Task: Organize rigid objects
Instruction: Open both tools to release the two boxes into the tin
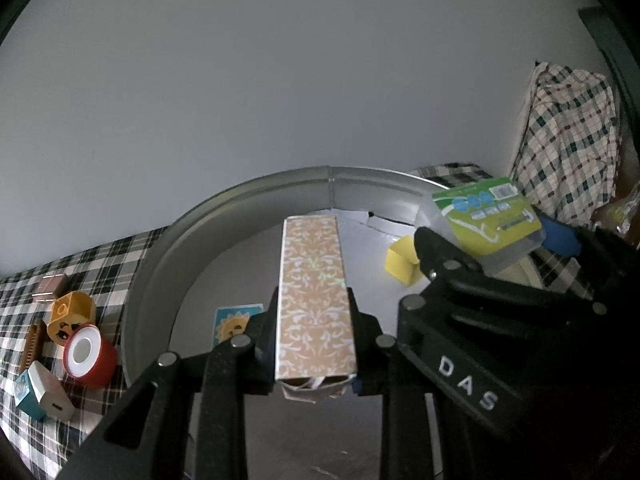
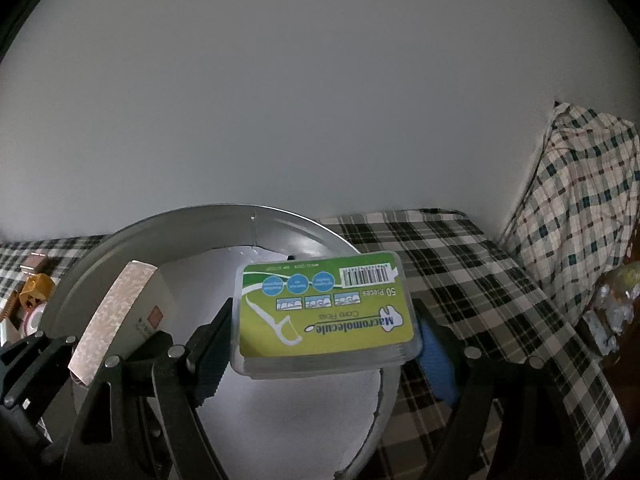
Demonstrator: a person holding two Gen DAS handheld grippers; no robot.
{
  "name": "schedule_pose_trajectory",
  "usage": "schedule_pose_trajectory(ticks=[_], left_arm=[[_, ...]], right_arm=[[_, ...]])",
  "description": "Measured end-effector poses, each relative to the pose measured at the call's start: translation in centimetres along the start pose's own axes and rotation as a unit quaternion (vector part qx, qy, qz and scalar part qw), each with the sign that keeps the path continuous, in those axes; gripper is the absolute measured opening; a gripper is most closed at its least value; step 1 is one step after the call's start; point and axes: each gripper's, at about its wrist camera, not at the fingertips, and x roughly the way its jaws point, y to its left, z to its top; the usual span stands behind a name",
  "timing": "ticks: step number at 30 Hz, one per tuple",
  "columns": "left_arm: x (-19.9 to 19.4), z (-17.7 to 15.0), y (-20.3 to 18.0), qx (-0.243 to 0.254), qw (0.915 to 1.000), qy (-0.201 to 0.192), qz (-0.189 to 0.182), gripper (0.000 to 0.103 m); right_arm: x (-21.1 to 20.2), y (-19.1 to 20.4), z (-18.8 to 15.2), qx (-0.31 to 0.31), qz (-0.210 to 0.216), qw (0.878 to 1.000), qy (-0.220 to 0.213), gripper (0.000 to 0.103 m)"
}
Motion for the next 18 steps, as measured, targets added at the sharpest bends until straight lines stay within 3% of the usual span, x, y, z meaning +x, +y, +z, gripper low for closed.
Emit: schedule_pose_trajectory(ticks=[4, 5, 6, 9, 11, 12, 15, 18], left_arm=[[0.2, -0.1, 0.1, -0.002, 1.0000, 0.007, 0.002, 0.025], [0.2, -0.1, 0.1, -0.003, 0.9999, 0.011, 0.005, 0.032], [0.3, -0.1, 0.0, -0.002, 0.9999, 0.014, 0.008, 0.052], [-0.8, -0.2, -0.3, -0.002, 0.9997, -0.011, 0.019, 0.093], [-1.6, -0.2, -0.4, 0.002, 0.9989, -0.035, 0.031, 0.103], [-1.8, -0.2, -0.4, 0.004, 0.9986, -0.041, 0.034, 0.102], [-1.8, -0.1, -0.5, 0.014, 0.9982, -0.045, 0.037, 0.102], [-1.8, -0.1, -0.2, 0.006, 0.9985, -0.043, 0.033, 0.102]], right_arm=[[0.4, 0.1, 0.0, 0.000, 0.006, 1.000, 0.007, 0.084], [0.4, 0.1, 0.0, 0.001, 0.008, 1.000, 0.005, 0.084], [0.5, 0.1, 0.1, 0.004, 0.013, 1.000, 0.004, 0.084], [0.3, -0.3, 0.2, 0.014, 0.010, 1.000, -0.002, 0.086], [-0.6, -1.3, 0.5, 0.039, 0.005, 0.999, -0.029, 0.094], [-1.0, -1.8, 0.5, 0.052, 0.004, 0.998, -0.043, 0.098], [-2.0, -3.1, 0.6, 0.088, 0.009, 0.993, -0.073, 0.099], [-1.9, -4.0, 0.7, 0.116, 0.032, 0.990, -0.072, 0.100]])
